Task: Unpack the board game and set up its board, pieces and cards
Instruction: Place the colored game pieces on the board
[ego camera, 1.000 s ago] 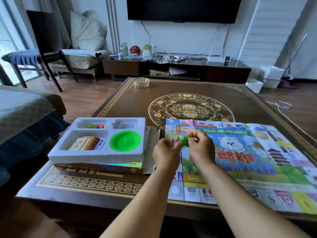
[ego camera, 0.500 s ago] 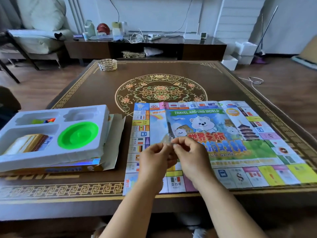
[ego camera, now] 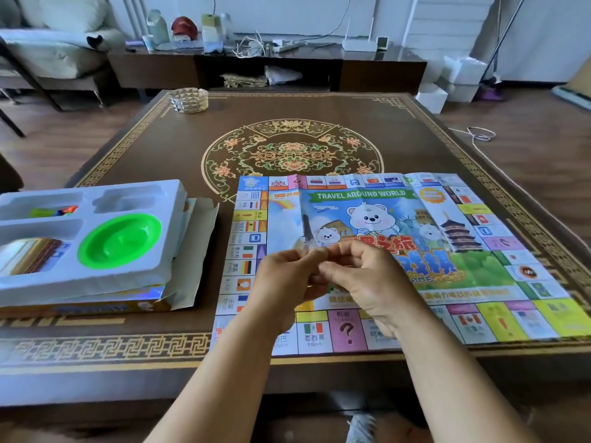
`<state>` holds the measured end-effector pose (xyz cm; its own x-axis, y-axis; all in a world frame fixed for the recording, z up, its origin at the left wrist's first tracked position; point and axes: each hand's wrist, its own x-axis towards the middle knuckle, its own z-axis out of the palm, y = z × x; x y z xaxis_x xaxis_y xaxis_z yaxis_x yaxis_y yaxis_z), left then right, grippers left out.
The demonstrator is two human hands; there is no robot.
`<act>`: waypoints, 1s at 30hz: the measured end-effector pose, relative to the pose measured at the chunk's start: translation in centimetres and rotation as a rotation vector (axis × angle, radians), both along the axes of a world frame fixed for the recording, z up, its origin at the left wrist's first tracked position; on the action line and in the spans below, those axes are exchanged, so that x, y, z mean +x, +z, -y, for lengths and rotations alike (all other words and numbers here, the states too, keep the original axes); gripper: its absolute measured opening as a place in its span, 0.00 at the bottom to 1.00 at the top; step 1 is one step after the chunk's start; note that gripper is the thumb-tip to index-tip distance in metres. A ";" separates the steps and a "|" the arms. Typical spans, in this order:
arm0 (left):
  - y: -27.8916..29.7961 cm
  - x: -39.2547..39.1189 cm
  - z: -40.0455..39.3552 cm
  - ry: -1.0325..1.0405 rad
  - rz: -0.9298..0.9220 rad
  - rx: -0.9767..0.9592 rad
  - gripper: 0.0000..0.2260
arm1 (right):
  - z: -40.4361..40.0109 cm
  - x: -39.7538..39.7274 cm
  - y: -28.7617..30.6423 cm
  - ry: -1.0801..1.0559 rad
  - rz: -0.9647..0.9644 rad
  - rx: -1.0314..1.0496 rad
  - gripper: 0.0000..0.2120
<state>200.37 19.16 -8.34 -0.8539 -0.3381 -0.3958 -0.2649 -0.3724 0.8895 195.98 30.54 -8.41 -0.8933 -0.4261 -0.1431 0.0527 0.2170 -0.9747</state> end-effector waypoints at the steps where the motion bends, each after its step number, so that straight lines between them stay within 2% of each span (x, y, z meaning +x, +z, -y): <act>1: 0.0 0.0 0.0 -0.026 0.007 0.002 0.10 | -0.3 -0.1 0.0 0.001 -0.009 0.003 0.06; 3: 0.0 0.1 0.2 -0.086 0.010 0.005 0.09 | -0.6 -0.1 0.3 -0.020 0.002 -0.006 0.05; 11: -0.3 -0.2 0.6 -0.238 0.021 -0.008 0.09 | -1.3 -0.6 0.7 -0.049 0.256 -0.082 0.02; 15: -0.3 -0.3 0.6 -0.238 0.007 -0.075 0.11 | -1.2 -0.6 0.8 -0.043 0.226 -0.037 0.04; 20: -0.4 -0.4 0.2 -0.209 -0.013 -0.130 0.17 | -1.4 -0.6 0.8 -0.039 0.296 -0.122 0.06; 25: -0.3 -0.4 0.0 -0.191 -0.025 -0.177 0.11 | -1.6 -0.7 0.7 0.016 0.268 -0.141 0.02; 30: -0.2 -0.3 0.1 -0.192 -0.034 -0.232 0.13 | -1.7 -0.7 0.8 0.038 0.266 -0.145 0.03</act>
<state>200.09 19.06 -8.57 -0.9224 -0.2468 -0.2971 -0.2796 -0.1041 0.9545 195.30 32.22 -7.64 -0.8156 -0.4917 -0.3050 0.3045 0.0835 -0.9489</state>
